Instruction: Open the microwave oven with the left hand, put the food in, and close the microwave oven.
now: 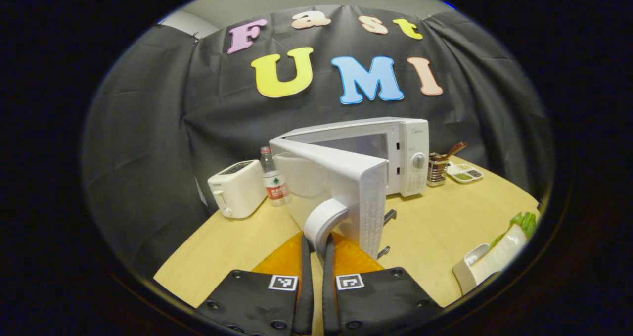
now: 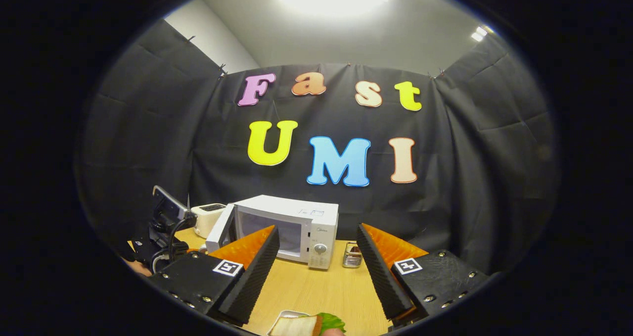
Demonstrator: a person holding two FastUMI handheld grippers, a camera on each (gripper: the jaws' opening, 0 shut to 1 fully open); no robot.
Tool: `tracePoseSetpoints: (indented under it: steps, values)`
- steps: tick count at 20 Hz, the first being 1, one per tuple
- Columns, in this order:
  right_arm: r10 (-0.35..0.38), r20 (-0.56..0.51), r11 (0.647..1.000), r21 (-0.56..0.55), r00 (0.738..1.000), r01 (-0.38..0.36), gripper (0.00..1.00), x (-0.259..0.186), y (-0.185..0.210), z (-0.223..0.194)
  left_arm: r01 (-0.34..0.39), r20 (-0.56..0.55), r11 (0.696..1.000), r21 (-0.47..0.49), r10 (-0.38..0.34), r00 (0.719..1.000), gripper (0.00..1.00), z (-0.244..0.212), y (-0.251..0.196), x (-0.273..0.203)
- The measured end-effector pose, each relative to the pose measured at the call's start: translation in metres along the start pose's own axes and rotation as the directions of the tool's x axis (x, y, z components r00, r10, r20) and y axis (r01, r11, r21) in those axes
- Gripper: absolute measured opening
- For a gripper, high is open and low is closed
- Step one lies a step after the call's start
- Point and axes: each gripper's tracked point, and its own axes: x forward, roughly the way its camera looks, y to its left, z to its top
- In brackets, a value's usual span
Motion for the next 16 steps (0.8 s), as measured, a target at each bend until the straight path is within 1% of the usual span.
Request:
tracePoseSetpoints:
  steps: [6,12,16]
  values:
    - [-0.034,-0.008,0.999,-0.006,0.999,0.034,0.95,0.002,0.03,0.0,0.02,0.003,1.0,-0.007,-0.02,1.0,0.14,-0.011,0.038,-0.008]
    - [-0.078,-0.015,0.997,0.002,0.997,0.078,0.95,0.004,0.059,0.001,0.076,0.019,0.997,-0.002,-0.076,0.997,0.14,-0.018,0.063,-0.009]
    - [-0.118,-0.033,0.993,0.007,0.993,0.118,0.95,0.005,0.071,-0.004,0.104,0.031,0.995,-0.009,-0.104,0.994,0.14,-0.022,0.079,-0.009]
